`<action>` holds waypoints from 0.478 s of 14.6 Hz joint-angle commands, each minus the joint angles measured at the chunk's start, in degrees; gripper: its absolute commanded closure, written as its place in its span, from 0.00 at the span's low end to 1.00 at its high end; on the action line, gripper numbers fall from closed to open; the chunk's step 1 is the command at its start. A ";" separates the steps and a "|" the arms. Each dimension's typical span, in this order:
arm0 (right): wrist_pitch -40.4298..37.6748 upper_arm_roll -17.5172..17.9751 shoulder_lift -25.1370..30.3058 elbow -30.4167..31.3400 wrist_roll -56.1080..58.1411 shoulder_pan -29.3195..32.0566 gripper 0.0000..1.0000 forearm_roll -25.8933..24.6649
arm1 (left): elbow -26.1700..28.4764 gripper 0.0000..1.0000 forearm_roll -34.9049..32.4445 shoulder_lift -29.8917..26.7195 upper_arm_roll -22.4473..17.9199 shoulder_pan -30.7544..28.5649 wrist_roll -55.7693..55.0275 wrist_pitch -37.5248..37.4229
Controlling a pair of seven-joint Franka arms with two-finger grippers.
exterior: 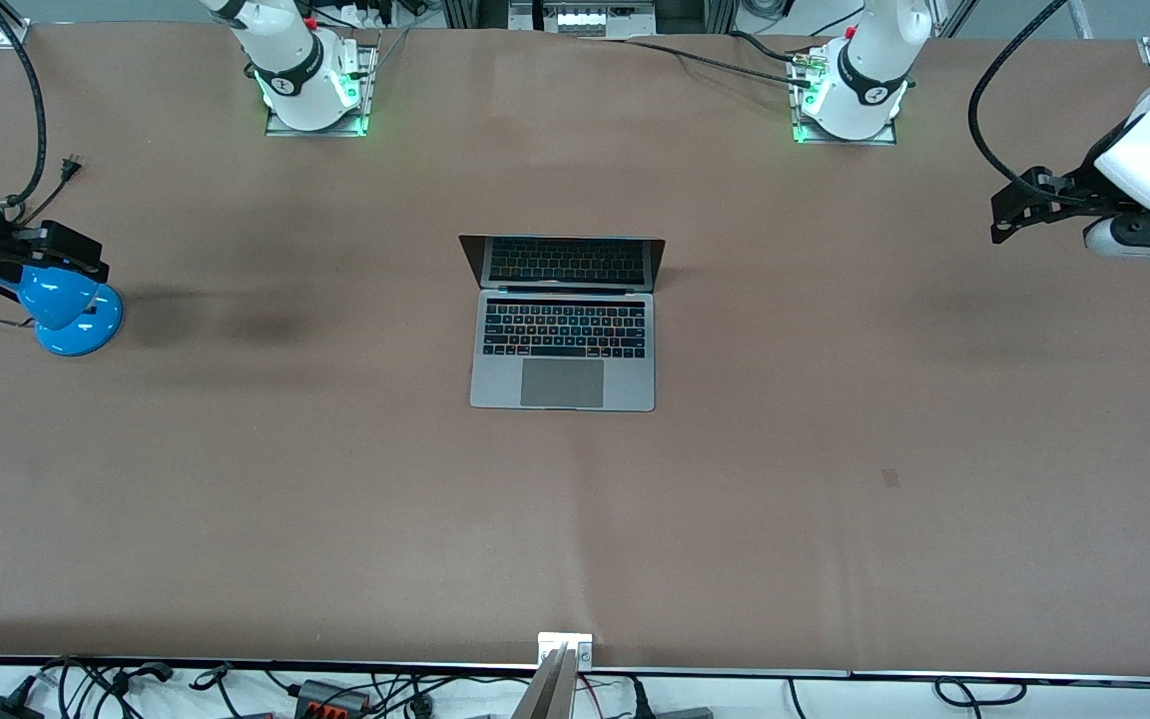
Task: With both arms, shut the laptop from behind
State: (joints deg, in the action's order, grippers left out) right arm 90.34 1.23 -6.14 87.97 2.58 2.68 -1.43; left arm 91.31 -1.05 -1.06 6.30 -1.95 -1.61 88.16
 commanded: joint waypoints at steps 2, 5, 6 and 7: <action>-1.74 0.00 0.43 -1.05 0.76 -0.05 0.00 -0.85 | -1.66 0.00 -0.62 0.80 0.29 -0.16 0.03 -0.97; -2.18 0.00 0.25 -1.05 0.85 -0.05 0.00 -0.77 | -1.58 0.00 -0.53 0.80 0.29 -0.25 0.11 -1.41; -2.19 0.00 0.34 -1.05 0.85 -0.05 0.00 -0.85 | -1.58 0.00 -0.53 0.80 0.29 -0.16 0.03 -1.15; -2.27 0.00 0.25 -1.05 0.85 -0.13 0.00 -0.85 | -1.75 0.00 -0.62 1.06 0.38 -0.07 0.03 -0.80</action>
State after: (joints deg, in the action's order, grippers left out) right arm 89.17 1.23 -6.09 87.55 2.58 2.68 -1.43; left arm 91.31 -1.05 -1.00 6.30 -1.95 -1.61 88.03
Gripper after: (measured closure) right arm 0.000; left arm 0.000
